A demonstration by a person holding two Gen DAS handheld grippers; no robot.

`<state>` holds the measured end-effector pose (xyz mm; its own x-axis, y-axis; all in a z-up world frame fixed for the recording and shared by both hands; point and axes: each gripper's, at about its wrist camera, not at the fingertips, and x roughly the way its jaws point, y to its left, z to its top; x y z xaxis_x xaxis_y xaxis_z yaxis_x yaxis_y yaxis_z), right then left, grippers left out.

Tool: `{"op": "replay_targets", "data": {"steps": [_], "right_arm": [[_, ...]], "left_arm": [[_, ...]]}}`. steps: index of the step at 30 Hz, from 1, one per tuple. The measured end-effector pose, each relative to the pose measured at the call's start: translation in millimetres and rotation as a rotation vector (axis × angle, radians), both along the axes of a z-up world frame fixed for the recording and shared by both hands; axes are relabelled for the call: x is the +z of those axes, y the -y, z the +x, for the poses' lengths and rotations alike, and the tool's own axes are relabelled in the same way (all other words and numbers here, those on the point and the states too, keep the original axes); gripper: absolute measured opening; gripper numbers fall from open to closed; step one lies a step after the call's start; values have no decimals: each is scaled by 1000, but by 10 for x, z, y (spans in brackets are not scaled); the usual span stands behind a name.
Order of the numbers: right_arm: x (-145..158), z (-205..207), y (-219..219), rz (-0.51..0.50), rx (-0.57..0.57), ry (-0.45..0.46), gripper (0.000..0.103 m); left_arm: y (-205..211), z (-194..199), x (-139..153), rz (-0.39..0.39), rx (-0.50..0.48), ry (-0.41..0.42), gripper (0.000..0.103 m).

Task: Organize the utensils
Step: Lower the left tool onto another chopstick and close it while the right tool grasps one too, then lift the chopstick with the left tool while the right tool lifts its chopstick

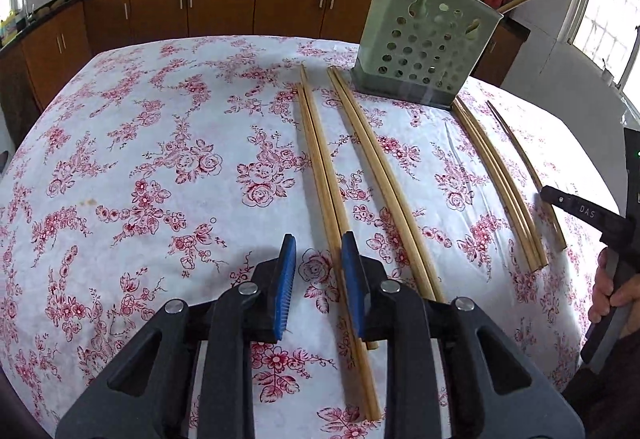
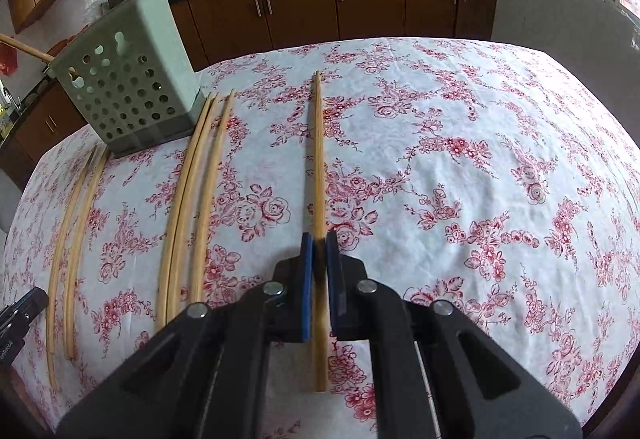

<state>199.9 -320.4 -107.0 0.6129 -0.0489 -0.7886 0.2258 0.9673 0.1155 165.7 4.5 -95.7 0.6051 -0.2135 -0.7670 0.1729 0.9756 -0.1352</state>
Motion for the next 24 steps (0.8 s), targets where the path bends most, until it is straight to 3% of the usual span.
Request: {"op": "replay_targets", "data": {"steps": [8, 11, 19, 24], "right_arm": [[-12, 28, -24, 1, 2, 0, 8], [-17, 26, -44, 1, 5, 2, 9], [-27, 62, -76, -26, 39, 18, 8], [-32, 210, 60, -40, 1, 19, 8]], "left_arm": [[89, 40, 0, 40, 18, -4, 24], [105, 74, -12, 87, 40, 4, 8], [-300, 410, 7, 70, 172, -2, 7], [-490, 525, 8, 32, 171, 3, 8]]}}
